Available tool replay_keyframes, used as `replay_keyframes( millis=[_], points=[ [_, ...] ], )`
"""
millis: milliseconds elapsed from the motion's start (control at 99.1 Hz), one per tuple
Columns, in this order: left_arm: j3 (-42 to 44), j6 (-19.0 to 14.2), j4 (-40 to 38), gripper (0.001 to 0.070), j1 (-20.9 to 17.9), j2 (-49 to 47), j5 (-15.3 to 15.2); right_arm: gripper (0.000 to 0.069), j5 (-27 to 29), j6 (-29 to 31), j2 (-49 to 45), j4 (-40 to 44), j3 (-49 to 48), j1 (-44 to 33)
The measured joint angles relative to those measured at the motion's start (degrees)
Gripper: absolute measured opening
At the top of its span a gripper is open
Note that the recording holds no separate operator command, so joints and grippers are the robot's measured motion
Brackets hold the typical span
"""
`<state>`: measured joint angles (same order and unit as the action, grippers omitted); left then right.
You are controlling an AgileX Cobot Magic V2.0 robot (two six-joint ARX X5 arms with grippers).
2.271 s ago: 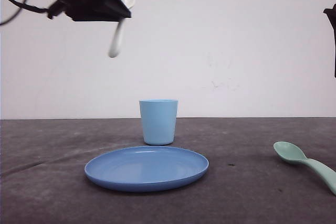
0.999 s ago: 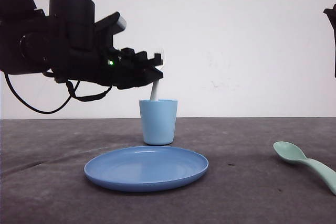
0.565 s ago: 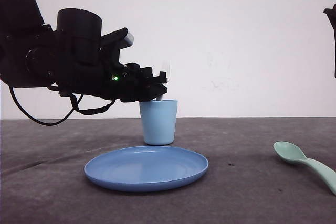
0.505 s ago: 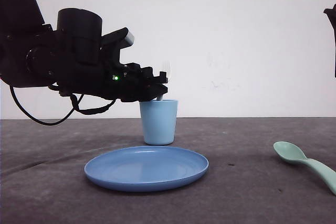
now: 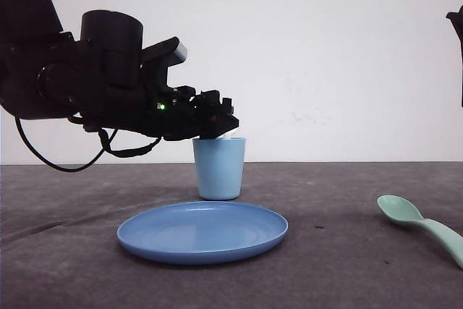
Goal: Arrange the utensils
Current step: 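Lower the fork into the blue cup and open the left gripper, then raise the left gripper away from the cup, then lower the right gripper onto the mint-green spoon and close on it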
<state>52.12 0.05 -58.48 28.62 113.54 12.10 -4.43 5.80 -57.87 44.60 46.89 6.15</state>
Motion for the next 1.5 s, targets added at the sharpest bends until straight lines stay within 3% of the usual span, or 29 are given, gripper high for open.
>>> replay_keyframes(
  millis=[182, 404, 666, 898, 1171, 1332, 1504],
  points=[
    [0.0, -0.07, 10.27, 0.0233, -1.11, -10.93, 0.0, 0.068, -0.04, 0.04, 0.0, -0.44, 0.0, 0.13],
    [0.07, -0.96, 29.68, 0.0233, -4.98, -26.05, 0.02, 0.068, -0.04, 2.4, -0.02, -1.84, 0.0, 4.26],
    [0.07, -1.11, 47.34, 0.0233, -13.18, -43.85, 0.13, 0.068, 3.65, 7.21, -4.68, -4.81, 0.0, 11.8],
    [-0.02, -1.09, 63.14, 0.0233, -21.9, -53.27, 0.13, 0.068, 5.62, 10.29, -12.55, -9.4, 0.0, 16.74],
    [-8.07, -1.62, 70.75, 0.0233, -29.55, -64.78, 0.11, 0.068, 5.73, 12.9, -21.03, -14.38, 0.0, 17.64],
    [-13.88, -2.71, 73.44, 0.0233, -29.83, -71.32, 0.09, 0.0676, 5.75, 13.66, -24.22, -17.25, 0.0, 17.75],
    [-18.29, -3.13, 74.73, 0.0233, -29.83, -75.67, 0.07, 0.0621, 5.77, 13.84, -27.32, -18.6, 0.0, 17.9]
  ],
)
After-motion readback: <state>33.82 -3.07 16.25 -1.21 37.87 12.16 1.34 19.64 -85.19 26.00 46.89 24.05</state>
